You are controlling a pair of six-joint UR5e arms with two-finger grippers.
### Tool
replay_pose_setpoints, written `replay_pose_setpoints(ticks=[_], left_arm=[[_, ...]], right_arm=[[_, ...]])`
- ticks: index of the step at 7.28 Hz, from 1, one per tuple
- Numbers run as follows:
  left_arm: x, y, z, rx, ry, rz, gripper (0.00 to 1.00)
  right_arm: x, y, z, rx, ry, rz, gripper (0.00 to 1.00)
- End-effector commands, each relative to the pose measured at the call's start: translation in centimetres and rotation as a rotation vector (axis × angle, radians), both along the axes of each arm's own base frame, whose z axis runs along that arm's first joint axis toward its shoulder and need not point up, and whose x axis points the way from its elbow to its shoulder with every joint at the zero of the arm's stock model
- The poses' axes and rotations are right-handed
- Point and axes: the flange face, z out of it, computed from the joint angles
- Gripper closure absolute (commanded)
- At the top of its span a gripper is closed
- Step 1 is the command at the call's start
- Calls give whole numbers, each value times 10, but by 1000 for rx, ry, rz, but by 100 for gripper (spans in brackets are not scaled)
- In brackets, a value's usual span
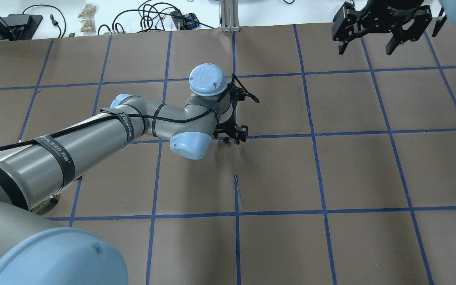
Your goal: Place bearing gear from tray to pile
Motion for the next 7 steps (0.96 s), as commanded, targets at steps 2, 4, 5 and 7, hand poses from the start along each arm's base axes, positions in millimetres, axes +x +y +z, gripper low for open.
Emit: replay_pose_setpoints(ticks=[2,4,5,7], left_arm=[[3,-2,-2,4,-3,9,80],[5,1,-5,14,-6,14,100],[6,1,-5,18,-8,15,100],[28,-6,25,58,-31,40,100]], right_arm=[[22,-5,-6,-18,-2,32,0],[22,-5,-6,-18,-3,34,0],[22,-5,-7,-16,-4,34,0],[22,-4,-8,-9,-4,34,0]])
